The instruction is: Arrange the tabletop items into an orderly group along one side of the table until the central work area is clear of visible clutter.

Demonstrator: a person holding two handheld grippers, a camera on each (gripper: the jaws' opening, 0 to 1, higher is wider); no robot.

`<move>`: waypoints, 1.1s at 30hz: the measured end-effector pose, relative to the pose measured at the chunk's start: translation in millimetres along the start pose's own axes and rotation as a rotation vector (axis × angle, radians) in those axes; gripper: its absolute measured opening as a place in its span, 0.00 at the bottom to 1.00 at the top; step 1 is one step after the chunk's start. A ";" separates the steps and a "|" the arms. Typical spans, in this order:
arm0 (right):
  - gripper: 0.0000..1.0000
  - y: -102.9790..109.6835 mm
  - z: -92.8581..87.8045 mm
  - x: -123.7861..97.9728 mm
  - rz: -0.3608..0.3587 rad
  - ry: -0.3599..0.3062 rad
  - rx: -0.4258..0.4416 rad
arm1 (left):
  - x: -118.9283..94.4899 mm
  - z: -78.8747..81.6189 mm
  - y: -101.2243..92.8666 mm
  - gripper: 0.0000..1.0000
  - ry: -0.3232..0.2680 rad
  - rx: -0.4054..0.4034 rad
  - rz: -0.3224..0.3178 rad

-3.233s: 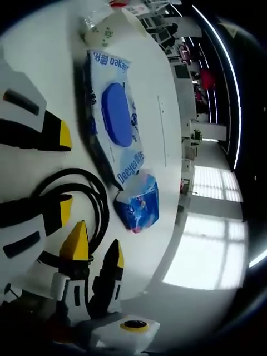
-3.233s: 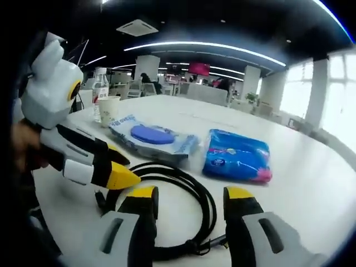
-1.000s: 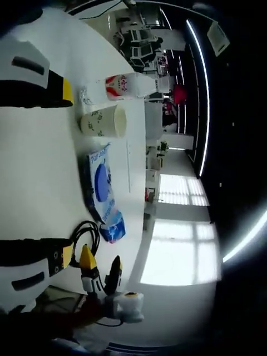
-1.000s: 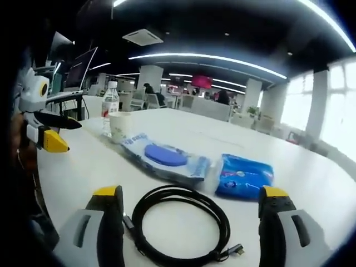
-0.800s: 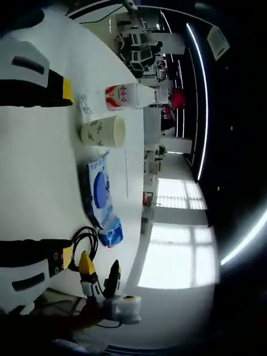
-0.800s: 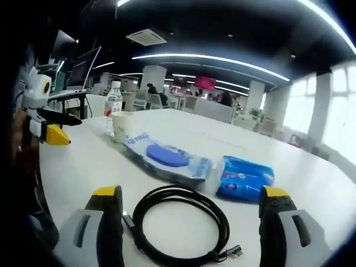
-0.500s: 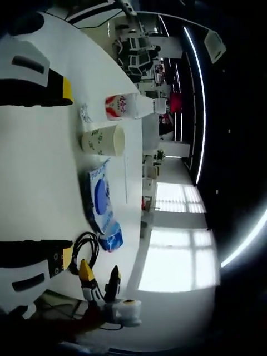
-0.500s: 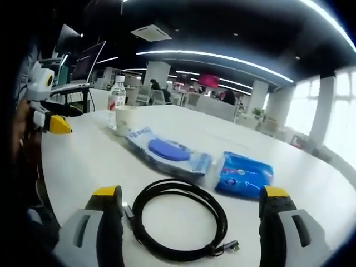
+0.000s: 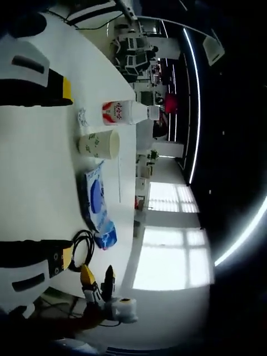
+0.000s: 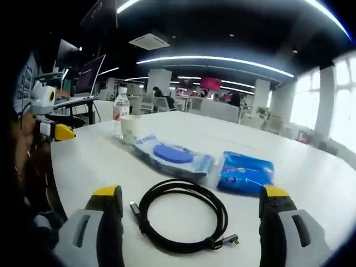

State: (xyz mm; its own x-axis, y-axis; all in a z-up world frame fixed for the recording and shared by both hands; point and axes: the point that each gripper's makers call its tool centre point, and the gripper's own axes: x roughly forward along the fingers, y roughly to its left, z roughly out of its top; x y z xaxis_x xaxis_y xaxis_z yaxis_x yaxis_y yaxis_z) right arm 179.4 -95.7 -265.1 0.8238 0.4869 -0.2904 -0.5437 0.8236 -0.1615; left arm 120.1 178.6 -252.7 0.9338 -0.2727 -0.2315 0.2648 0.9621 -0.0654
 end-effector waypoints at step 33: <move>0.99 12.5 -4.4 -4.8 0.089 0.000 0.045 | -12.0 -4.2 4.7 1.00 0.037 0.046 0.009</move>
State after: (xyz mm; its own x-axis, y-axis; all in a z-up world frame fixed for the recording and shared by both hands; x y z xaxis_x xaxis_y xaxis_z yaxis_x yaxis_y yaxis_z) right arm 167.9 -89.0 -269.9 0.7725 0.5586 -0.3020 -0.6070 0.7893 -0.0928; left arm 109.2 186.3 -254.3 0.9270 -0.2630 -0.2675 0.2680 0.9632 -0.0184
